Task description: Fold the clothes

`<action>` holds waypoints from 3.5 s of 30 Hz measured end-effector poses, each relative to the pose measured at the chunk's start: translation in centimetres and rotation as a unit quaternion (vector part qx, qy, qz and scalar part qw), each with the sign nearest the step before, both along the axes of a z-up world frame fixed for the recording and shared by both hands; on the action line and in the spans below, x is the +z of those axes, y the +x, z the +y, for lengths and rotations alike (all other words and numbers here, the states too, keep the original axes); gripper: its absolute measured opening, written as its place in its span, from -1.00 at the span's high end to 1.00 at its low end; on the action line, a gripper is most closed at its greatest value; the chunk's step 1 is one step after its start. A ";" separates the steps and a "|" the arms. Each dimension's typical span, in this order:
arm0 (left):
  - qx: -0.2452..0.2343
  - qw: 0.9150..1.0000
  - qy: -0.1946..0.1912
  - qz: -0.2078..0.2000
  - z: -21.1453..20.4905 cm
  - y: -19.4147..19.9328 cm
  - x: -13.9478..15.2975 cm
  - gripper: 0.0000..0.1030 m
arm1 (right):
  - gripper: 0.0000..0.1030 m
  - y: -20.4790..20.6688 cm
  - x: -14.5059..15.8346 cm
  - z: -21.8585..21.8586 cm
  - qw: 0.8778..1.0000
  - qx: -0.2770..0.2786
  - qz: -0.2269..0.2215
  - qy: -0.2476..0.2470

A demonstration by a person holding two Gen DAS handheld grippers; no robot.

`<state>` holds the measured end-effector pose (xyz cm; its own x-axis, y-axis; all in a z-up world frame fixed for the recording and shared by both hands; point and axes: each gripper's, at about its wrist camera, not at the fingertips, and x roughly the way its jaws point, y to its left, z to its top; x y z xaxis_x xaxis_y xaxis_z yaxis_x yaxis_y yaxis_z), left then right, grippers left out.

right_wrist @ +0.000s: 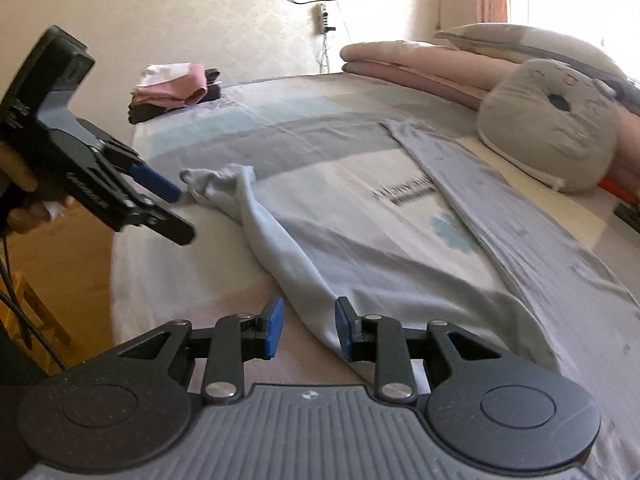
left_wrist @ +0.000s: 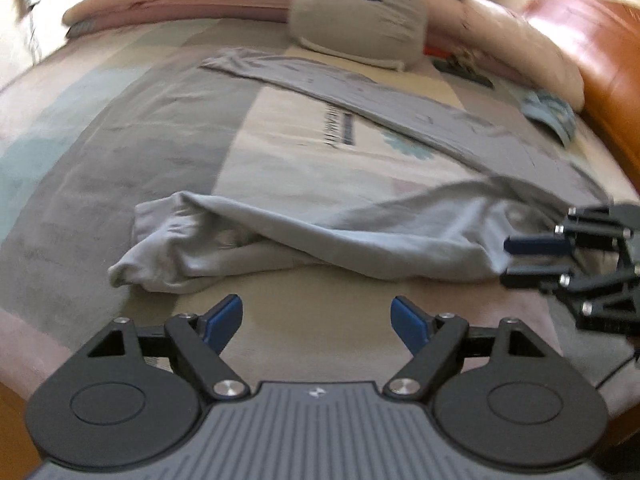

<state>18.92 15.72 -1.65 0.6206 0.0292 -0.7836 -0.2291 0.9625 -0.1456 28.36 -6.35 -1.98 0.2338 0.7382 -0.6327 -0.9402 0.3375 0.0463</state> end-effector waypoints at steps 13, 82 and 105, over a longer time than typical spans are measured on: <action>0.023 0.998 -0.059 0.013 8.7 -2.4 -2.0 -0.72 | 0.27 2.5 0.5 14.4 0.995 0.051 0.084 -0.009; 0.098 0.938 -0.323 -0.079 16.8 -3.1 -6.7 -0.97 | 0.08 8.1 1.8 14.9 0.958 -0.061 0.276 0.058; 0.183 0.966 -0.158 -0.092 15.7 -0.1 -6.7 0.82 | -0.04 6.7 -0.5 2.9 0.937 -0.168 0.295 0.089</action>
